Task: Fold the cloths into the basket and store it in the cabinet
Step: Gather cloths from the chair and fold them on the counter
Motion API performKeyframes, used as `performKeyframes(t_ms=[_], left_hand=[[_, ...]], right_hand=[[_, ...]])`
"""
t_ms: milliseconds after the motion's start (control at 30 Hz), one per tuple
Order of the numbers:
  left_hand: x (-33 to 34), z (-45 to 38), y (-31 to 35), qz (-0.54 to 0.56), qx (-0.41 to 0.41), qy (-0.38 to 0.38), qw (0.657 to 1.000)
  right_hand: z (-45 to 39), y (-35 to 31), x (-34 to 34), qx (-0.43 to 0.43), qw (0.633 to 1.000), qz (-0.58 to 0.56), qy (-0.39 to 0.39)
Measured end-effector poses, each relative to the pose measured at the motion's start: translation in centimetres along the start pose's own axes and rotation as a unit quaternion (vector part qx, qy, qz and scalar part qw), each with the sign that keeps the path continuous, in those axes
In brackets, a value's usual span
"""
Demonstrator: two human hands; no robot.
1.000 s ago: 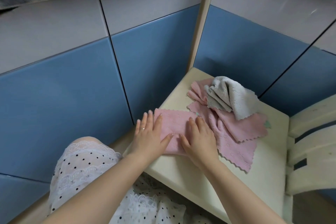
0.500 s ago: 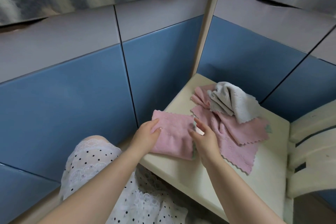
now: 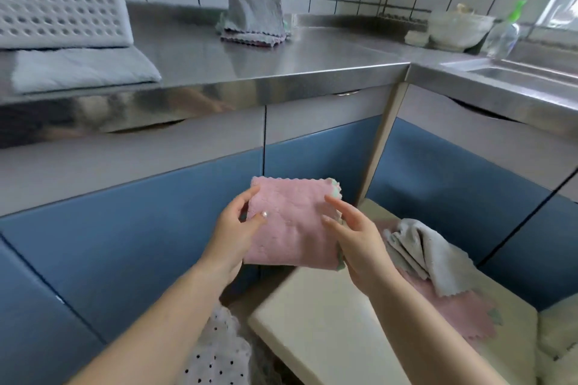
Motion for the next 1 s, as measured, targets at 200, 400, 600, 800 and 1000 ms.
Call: performKeyframes(t_ms=[200,400,600,800,1000], left_hand=[[-4.5,-0.3,8.4,0.008,0.093,0.046,0.995],[-11.4,-1.0,16.0,-0.051,0.162,0.084,0.982],[-20.6,-3.2,22.7,-0.097,0.166,0.102,0.976],[-26.2,-5.8,24.2,-0.126,0.087,0.126,0.98],[-27.7,-8.0,21.8,-0.121,0.027,0.122,0.985]], right_hand=[[-0.9,-9.4,4.1,-0.111,0.982,0.144,-0.056],[-3.2,-17.0,9.8,-0.173,0.972,0.126,-0.095],[-5.4,-23.0,19.1,-0.22,0.956,0.141,-0.134],[-7.9,-25.3,26.1,-0.195,0.948,0.179,-0.178],[-10.5,-23.4,28.9,-0.166,0.939,0.227,-0.2]])
Point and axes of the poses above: each hand's wrist, its own z-axis away from the middle knuckle, its own x-axis out of the palm, y = z × x, the point moved 3 cm from there along -z, towards the middle knuckle, and after that the axes turned 3 degrees about -z, right-handed, at the moved point
